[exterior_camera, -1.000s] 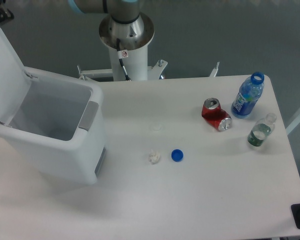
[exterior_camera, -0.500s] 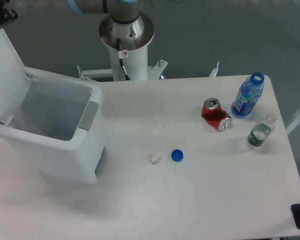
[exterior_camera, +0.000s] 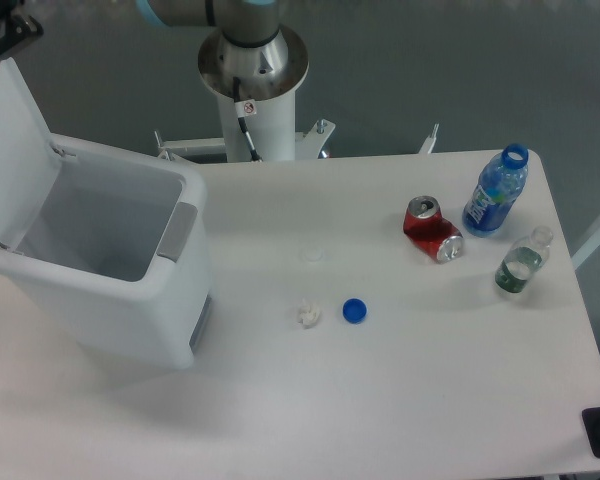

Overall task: Close the trash can
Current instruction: 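Lower the gripper behind the upright lid of the trash can, then push the lid forward with the gripper, tipping it over the opening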

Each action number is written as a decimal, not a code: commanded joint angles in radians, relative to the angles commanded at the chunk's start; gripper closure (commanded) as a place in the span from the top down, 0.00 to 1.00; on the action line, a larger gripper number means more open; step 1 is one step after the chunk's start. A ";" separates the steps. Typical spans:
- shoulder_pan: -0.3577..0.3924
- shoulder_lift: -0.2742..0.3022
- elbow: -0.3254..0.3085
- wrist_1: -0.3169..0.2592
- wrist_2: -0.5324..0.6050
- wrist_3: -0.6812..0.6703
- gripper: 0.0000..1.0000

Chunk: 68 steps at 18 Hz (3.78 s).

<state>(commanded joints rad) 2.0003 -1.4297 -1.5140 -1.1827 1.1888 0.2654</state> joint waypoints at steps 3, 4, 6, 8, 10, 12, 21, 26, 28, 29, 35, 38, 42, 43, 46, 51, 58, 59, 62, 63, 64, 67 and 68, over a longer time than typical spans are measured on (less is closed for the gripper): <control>0.000 0.002 -0.002 -0.002 0.034 0.000 0.02; 0.000 0.002 0.000 -0.003 0.043 0.000 0.02; 0.002 0.002 -0.002 -0.003 0.043 0.000 0.02; 0.002 0.002 -0.002 -0.005 0.044 0.000 0.02; 0.002 0.002 -0.002 -0.005 0.044 0.000 0.02; 0.003 0.003 -0.002 -0.005 0.044 0.000 0.02; 0.008 0.005 -0.003 -0.006 0.063 0.000 0.02; 0.015 0.009 -0.002 -0.006 0.066 0.000 0.02; 0.017 0.009 -0.002 -0.008 0.066 0.000 0.02; 0.018 0.008 -0.002 -0.008 0.066 0.000 0.02; 0.035 0.009 -0.003 -0.008 0.067 0.000 0.02; 0.046 0.008 -0.006 -0.008 0.074 0.000 0.02; 0.054 0.005 -0.015 -0.009 0.092 0.000 0.01; 0.060 0.005 -0.018 -0.009 0.095 0.000 0.02; 0.074 0.000 -0.017 -0.009 0.095 0.000 0.01; 0.097 0.000 -0.018 -0.023 0.095 0.015 0.01; 0.126 -0.009 -0.018 -0.041 0.098 0.035 0.01; 0.127 -0.020 -0.018 -0.040 0.100 0.035 0.01; 0.127 -0.028 -0.018 -0.040 0.110 0.034 0.01; 0.127 -0.032 -0.018 -0.040 0.112 0.035 0.01; 0.127 -0.037 -0.018 -0.038 0.113 0.034 0.01; 0.127 -0.052 -0.017 -0.035 0.117 0.034 0.01; 0.127 -0.057 -0.017 -0.035 0.117 0.034 0.01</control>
<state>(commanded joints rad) 2.1276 -1.4864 -1.5309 -1.2180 1.3054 0.2991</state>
